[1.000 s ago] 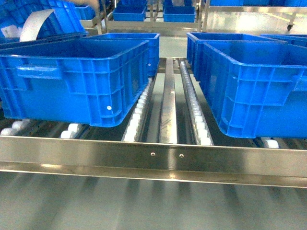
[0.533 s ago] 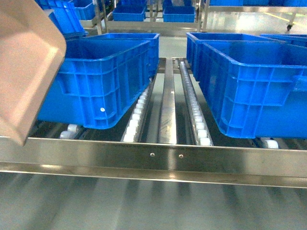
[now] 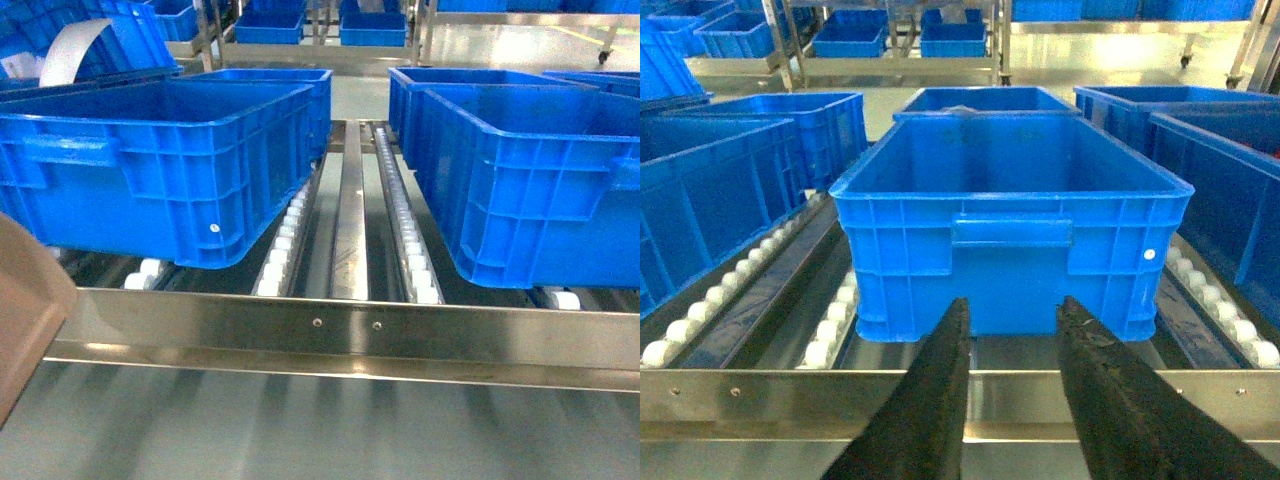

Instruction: Place part in tray to right shelf

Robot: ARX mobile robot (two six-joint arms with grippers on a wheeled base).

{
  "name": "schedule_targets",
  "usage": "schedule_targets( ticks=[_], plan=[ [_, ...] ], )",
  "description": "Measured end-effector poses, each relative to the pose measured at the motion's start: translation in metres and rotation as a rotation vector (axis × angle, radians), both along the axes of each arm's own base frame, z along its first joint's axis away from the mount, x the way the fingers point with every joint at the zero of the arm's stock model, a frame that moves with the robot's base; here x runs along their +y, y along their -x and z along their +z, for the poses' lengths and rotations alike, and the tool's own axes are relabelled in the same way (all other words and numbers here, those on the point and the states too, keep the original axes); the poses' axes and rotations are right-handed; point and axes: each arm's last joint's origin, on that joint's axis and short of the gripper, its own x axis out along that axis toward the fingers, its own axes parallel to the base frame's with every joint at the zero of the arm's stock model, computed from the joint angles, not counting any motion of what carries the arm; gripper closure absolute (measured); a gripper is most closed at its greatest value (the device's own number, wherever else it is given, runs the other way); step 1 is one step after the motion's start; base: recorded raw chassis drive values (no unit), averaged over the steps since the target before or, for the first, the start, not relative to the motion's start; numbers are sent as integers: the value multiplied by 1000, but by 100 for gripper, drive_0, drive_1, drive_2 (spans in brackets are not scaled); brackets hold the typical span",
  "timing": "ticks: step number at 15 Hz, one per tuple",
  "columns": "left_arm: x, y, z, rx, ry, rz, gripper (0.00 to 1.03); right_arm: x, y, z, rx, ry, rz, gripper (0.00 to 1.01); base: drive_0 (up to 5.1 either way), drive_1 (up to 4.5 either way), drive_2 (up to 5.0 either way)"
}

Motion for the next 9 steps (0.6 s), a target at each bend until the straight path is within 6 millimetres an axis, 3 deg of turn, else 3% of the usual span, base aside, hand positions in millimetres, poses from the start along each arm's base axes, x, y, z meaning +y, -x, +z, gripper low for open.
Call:
schedule_targets(
  ticks=[2, 3, 9],
  plan=[
    [0, 14, -10, 6, 0, 3, 91, 1, 6, -8, -13, -1, 18, 92, 0, 0, 0],
    [0, 20, -9, -17, 0, 2, 91, 1, 8, -13, -8, -2, 17, 99, 0, 0, 0],
    [0, 49, -25, -13, 0, 2, 91, 1, 19, -31, -4, -4, 16, 99, 0, 0, 0]
  ],
)
